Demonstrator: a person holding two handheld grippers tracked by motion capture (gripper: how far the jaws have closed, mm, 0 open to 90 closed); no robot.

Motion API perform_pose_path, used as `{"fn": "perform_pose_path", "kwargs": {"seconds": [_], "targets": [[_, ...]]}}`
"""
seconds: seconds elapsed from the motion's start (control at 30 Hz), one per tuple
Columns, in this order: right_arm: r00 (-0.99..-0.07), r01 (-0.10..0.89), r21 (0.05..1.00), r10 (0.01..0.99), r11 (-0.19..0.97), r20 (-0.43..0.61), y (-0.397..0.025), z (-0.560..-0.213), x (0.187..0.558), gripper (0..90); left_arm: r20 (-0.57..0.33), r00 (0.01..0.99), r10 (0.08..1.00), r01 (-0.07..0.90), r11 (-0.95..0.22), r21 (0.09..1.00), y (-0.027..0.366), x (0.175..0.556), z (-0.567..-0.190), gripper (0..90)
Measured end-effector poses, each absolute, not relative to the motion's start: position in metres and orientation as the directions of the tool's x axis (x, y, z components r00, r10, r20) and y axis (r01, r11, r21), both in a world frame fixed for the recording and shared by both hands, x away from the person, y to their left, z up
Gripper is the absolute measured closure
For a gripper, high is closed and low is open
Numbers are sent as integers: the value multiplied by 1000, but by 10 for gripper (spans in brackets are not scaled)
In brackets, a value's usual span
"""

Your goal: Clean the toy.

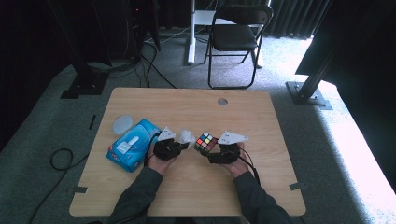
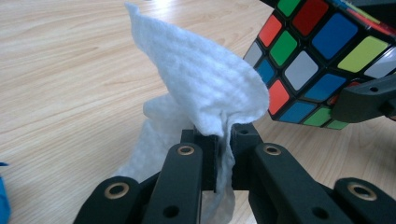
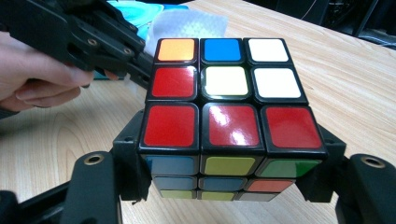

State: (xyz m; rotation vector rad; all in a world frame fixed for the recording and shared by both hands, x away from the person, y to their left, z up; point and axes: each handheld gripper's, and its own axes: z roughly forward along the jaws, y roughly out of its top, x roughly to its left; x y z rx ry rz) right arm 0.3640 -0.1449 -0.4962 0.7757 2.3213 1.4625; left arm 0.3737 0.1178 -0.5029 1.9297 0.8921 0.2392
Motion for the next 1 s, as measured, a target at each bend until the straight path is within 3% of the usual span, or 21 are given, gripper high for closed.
{"fn": "perform_pose_path", "kwargs": {"seconds": [1.0], "targets": [[-787,322,877,615,357,39,-147,-507,370,338,-174,710,683,485,-294,824,123,370,-507,849]]}}
